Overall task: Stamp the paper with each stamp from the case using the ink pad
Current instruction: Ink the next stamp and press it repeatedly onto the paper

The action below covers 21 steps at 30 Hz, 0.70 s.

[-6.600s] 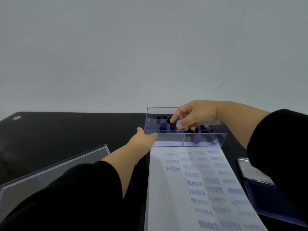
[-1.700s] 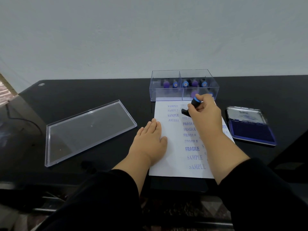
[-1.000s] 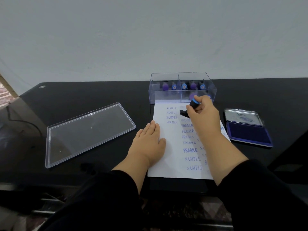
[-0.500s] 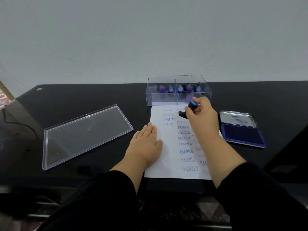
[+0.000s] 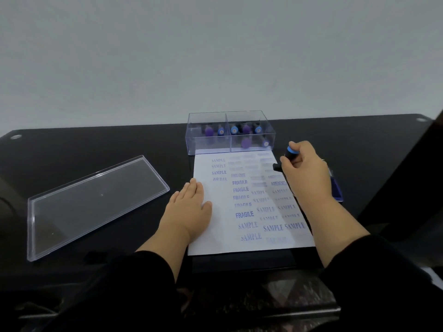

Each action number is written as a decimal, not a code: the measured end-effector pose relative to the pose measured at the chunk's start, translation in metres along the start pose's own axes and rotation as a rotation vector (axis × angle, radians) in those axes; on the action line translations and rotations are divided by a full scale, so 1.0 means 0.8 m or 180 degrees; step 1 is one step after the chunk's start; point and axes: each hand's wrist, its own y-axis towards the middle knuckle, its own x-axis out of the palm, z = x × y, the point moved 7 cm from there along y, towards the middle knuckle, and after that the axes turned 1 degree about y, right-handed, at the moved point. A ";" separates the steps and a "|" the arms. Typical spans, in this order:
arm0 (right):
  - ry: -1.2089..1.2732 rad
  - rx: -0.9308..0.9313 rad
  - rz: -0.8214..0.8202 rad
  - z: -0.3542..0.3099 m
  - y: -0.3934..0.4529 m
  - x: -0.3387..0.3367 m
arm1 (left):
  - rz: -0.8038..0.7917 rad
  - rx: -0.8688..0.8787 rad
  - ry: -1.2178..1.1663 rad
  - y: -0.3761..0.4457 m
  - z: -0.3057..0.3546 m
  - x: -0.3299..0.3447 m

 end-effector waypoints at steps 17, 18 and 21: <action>-0.1004 0.0461 0.0041 0.048 -0.011 -0.039 | 0.0057 0.0019 -0.0005 0.001 0.000 0.000; -0.1020 0.0478 0.0055 0.048 -0.012 -0.039 | 0.0056 0.0019 0.0003 0.001 0.000 -0.001; -0.1113 0.0493 0.0044 0.048 -0.014 -0.040 | 0.0044 0.0019 0.0013 0.001 0.001 -0.001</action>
